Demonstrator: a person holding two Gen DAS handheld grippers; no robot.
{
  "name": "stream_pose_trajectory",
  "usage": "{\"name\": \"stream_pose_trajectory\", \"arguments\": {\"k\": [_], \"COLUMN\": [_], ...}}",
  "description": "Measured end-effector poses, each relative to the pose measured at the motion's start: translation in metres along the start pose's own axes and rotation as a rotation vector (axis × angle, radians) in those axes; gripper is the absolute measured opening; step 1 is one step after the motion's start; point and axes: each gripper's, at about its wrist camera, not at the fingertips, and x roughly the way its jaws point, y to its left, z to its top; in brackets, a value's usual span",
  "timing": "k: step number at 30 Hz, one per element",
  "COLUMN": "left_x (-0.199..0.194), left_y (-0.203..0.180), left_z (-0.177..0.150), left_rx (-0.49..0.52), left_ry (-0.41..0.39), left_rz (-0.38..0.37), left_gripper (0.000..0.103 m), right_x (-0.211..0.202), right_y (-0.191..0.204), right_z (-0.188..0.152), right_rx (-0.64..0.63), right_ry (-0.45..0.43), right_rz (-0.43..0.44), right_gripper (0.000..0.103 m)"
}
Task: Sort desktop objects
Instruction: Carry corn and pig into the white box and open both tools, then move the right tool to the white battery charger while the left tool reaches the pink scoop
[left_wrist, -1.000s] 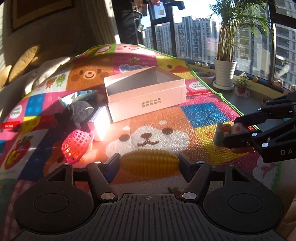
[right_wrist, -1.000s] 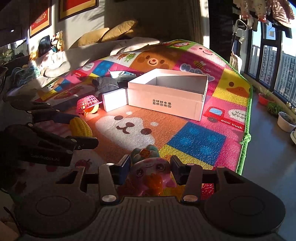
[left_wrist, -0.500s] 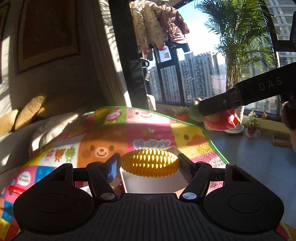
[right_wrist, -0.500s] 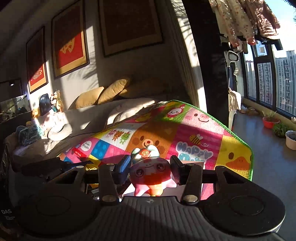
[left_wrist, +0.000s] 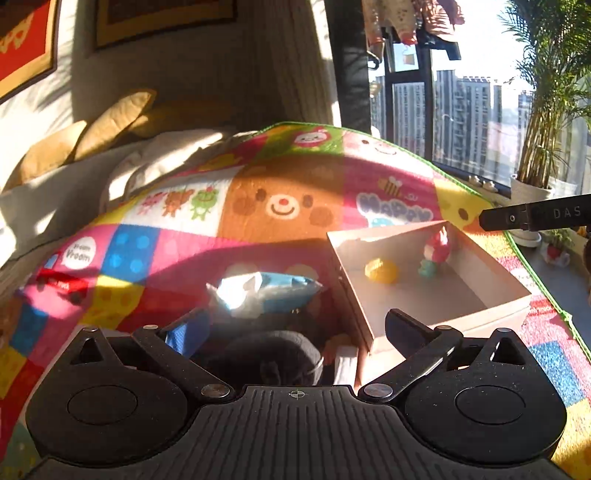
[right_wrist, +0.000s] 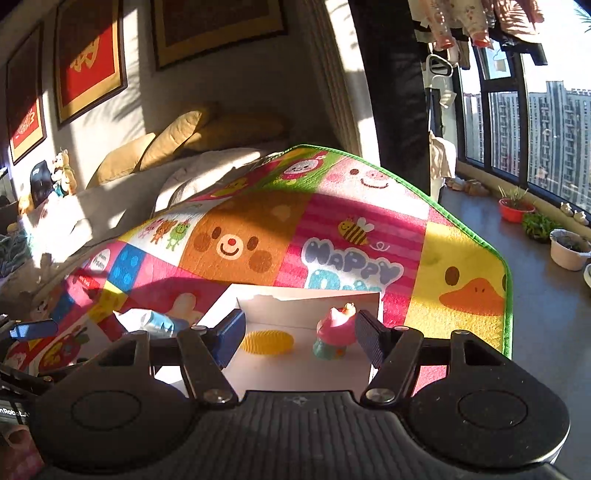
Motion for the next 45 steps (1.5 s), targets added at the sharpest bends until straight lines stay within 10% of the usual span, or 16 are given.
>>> {"name": "stream_pose_trajectory", "arguments": {"k": [9,13,20,29,40,42,45], "left_x": [-0.029,-0.039,-0.04,-0.025,0.005,0.002,-0.006], "left_y": [0.044,0.046,0.034,0.02,0.036,0.038,0.033], "left_z": [-0.08,-0.091,-0.095,-0.086,-0.084,-0.082,-0.077], "left_rx": [-0.097,-0.108,-0.069,-0.045,-0.265,-0.273,-0.239], "left_ry": [0.138,0.136,0.118,0.111,0.14,0.131,0.108], "left_rz": [0.039,-0.023,-0.097,-0.101,-0.06,-0.035,-0.015], "left_gripper": [0.103,0.103,0.103,0.103,0.103,0.092,0.078], "right_x": [0.024,0.054,0.041,-0.034,-0.056,-0.059,-0.054], "right_y": [0.106,0.129,0.132,0.067,0.032,0.031,0.026], "right_z": [-0.059,-0.063,-0.07,-0.094,-0.147,-0.146,-0.145], "right_rx": [-0.033,0.124,0.116,0.052,0.126,0.136,0.169], "right_ry": [0.214,0.259,0.275,0.272,0.136,0.096,0.121], "right_rz": [0.268,0.227,0.203,0.078,0.06,0.063,0.078], "right_gripper": [0.066,0.063,0.018,0.015,0.057,0.075,0.076]}}
